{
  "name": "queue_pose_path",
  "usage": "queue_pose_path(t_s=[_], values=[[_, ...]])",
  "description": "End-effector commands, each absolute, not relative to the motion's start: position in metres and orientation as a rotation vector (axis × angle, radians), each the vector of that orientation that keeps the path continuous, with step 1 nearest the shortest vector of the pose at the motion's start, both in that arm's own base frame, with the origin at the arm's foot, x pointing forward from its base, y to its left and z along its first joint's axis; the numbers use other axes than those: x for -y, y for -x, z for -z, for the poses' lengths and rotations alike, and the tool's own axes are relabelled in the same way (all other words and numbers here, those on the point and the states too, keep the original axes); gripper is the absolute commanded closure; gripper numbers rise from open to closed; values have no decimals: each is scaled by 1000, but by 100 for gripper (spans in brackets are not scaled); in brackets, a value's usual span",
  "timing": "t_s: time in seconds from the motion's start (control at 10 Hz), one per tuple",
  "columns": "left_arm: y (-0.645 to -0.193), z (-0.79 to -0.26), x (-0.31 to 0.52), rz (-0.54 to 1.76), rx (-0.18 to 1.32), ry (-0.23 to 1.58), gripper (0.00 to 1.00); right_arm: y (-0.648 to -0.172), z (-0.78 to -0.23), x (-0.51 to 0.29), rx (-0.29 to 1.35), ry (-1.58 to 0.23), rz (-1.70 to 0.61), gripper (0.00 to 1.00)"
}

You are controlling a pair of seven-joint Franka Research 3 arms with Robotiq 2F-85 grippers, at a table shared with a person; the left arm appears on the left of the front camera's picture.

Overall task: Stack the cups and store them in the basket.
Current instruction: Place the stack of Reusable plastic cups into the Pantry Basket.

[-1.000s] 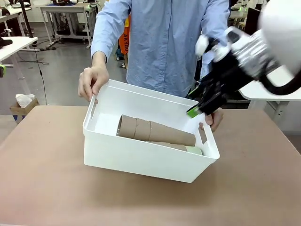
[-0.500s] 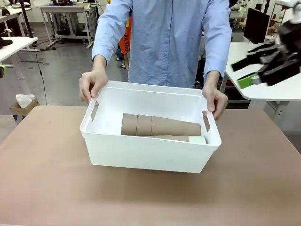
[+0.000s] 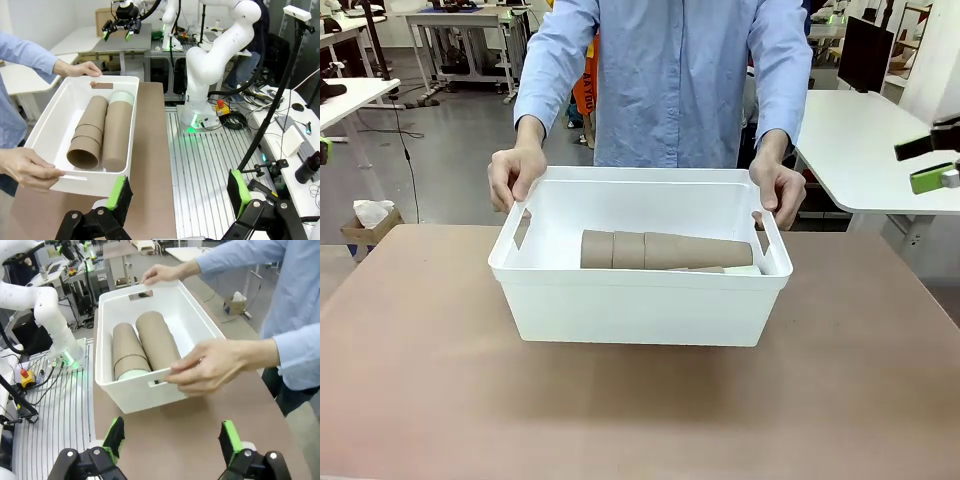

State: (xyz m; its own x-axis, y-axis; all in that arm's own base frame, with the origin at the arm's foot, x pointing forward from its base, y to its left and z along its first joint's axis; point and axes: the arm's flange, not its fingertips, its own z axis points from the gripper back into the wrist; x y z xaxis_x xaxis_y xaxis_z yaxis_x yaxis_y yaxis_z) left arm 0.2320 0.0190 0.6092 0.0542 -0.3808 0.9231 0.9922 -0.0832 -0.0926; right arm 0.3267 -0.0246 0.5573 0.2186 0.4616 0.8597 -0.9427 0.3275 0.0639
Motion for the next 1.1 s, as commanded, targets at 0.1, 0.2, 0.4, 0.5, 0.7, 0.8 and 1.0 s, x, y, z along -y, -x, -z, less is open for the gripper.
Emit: queue_pose_path(t_s=[0.1, 0.2, 0.4, 0.5, 0.7, 0.8, 1.0], values=[[-232, -611, -17, 1391, 834, 1034, 0, -323, -542, 41, 878, -659, -1135, 0], [-232, -611, -17, 1391, 834, 1034, 0, -327, -552, 30, 853, -684, -1078, 0], [-232, -611, -17, 1391, 834, 1034, 0, -327, -552, 30, 853, -684, -1078, 0], [-232, -611, -17, 1391, 834, 1034, 0, -327, -552, 30, 853, -684, -1078, 0], [-232, -611, -17, 1391, 834, 1034, 0, -327, -552, 30, 853, -684, -1078, 0], [-232, -611, -17, 1391, 834, 1034, 0, -327, -552, 30, 853, -684, -1078, 0], [-232, -611, -17, 1391, 834, 1034, 0, -327, -552, 30, 853, -684, -1078, 0]])
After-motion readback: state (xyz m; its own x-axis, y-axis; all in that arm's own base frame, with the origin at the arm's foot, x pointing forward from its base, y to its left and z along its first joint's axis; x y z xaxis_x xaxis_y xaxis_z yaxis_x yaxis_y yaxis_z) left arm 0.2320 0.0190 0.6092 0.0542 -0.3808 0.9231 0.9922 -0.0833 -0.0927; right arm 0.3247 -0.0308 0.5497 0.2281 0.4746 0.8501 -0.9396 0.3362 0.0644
